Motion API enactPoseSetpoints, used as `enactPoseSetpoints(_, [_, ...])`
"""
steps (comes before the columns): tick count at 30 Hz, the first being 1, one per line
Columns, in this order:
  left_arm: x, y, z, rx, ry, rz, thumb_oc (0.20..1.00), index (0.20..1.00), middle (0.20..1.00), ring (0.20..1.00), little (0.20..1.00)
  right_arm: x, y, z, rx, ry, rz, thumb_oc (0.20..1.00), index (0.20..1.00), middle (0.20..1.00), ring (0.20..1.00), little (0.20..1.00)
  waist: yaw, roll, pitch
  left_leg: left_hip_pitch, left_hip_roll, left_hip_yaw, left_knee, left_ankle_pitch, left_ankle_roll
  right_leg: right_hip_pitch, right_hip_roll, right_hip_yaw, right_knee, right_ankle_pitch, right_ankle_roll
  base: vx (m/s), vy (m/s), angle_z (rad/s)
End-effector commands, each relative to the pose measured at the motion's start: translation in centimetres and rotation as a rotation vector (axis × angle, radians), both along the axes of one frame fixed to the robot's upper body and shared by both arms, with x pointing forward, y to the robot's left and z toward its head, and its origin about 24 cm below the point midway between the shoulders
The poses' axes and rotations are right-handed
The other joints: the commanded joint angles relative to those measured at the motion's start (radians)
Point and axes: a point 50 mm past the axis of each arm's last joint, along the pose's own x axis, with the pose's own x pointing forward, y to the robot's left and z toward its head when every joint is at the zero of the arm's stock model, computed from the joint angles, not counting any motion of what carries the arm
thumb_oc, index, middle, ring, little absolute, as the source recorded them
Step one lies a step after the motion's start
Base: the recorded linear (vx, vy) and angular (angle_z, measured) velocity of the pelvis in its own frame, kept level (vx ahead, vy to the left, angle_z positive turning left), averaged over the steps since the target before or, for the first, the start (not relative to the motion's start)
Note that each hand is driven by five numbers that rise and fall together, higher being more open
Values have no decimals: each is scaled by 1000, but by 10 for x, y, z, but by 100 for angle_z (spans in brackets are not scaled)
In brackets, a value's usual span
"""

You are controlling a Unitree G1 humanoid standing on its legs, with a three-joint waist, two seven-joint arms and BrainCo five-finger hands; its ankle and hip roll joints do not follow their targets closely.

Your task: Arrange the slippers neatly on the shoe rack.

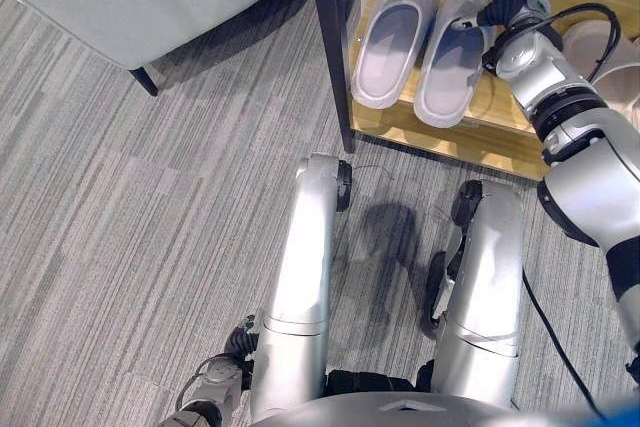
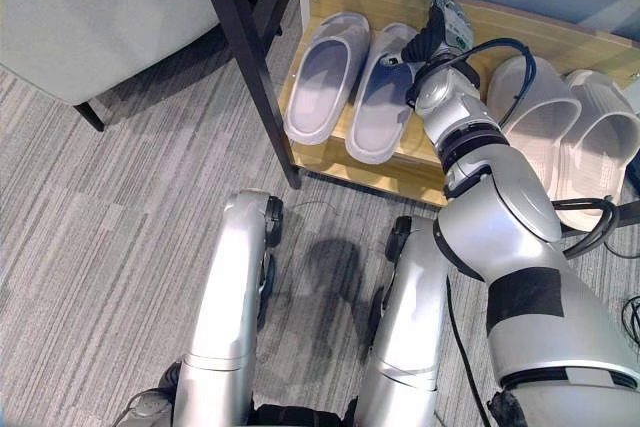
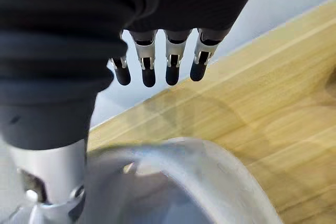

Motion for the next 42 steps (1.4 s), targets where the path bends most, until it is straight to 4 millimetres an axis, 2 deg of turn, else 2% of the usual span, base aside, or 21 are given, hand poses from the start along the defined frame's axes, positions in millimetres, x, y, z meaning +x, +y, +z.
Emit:
enactPoseSetpoints(1, [-6, 1, -1, 23, 24, -85, 1000, 1000, 1000, 1000, 1000, -9, 4, 61, -45, -158, 6, 1000, 1000, 1000, 1000, 1000, 46, 9, -30, 54, -23, -93, 26, -167, 5, 121, 11, 114, 46, 153, -88, 0, 0, 0])
enactPoseSetpoints(6, [-10, 0, -2, 16, 39, -75, 1000, 1000, 1000, 1000, 1000, -7, 9, 54, -24, -151, 13, 1000, 1000, 1000, 1000, 1000, 48, 1, -30, 54, -21, -96, 27, -169, 4, 123, 13, 109, 42, 157, -87, 0, 0, 0])
enactPoseSetpoints(11, [-17, 0, -5, 16, 62, -70, 1000, 1000, 1000, 1000, 1000, -7, 16, 54, -148, -158, -7, 1000, 1000, 1000, 1000, 1000, 45, -2, -30, 54, -20, -94, 26, -172, 5, 122, 14, 110, 39, 161, -87, 0, 0, 0])
enactPoseSetpoints(17, [-13, -1, -4, 5, 52, -57, 1000, 1000, 1000, 1000, 1000, -3, 24, 38, -205, -109, -19, 1000, 1000, 1000, 1000, 1000, 36, -10, -30, 54, -18, -91, 33, -177, 4, 116, 20, 113, 42, 162, -87, 0, 0, 0])
enactPoseSetpoints(25, [-13, -2, -5, 12, 58, -24, 1000, 1000, 1000, 1000, 1000, -3, 52, 27, -237, -157, 38, 1000, 1000, 1000, 1000, 1000, 18, -16, -30, 54, -16, -84, 31, -176, 5, 117, 25, 111, 39, 160, -91, 0, 0, 0])
enactPoseSetpoints(27, [-13, -2, -5, 11, 62, -16, 1000, 1000, 1000, 1000, 1000, -3, 54, 28, -244, -168, 45, 1000, 1000, 1000, 1000, 1000, 16, -17, -30, 54, -16, -83, 32, -176, 5, 116, 25, 112, 38, 159, -92, 0, 0, 0])
enactPoseSetpoints(29, [-14, -4, -6, 9, 66, 0, 1000, 1000, 1000, 1000, 1000, -5, 66, 31, -285, -202, 62, 1000, 1000, 1000, 1000, 1000, 8, -20, -30, 54, -15, -84, 31, -175, 7, 116, 27, 114, 37, 159, -93, 0, 0, 0])
enactPoseSetpoints(34, [-3, -7, -3, 0, 37, 11, 1000, 1000, 1000, 1000, 1000, -9, 77, 37, -292, -244, 76, 1000, 1000, 1000, 1000, 1000, -7, -29, -30, 54, -16, -84, 37, -176, 6, 113, 32, 118, 46, 159, -93, 0, -6, -2])
enactPoseSetpoints(39, [-1, -10, -4, -10, 42, 33, 1000, 1000, 1000, 1000, 1000, -18, 91, 38, -302, -317, 125, 1000, 1000, 1000, 1000, 1000, -33, -40, -30, 54, -13, -78, 42, -175, 5, 110, 38, 121, 51, 159, -95, 2, -6, -1])
enactPoseSetpoints(42, [2, -12, -3, -15, 38, 29, 1000, 1000, 1000, 1000, 1000, -23, 84, 39, -280, -357, 107, 1000, 1000, 1000, 1000, 1000, -42, -42, -30, 54, -12, -74, 41, -173, 9, 107, 38, 121, 53, 156, -97, 4, -28, -5])
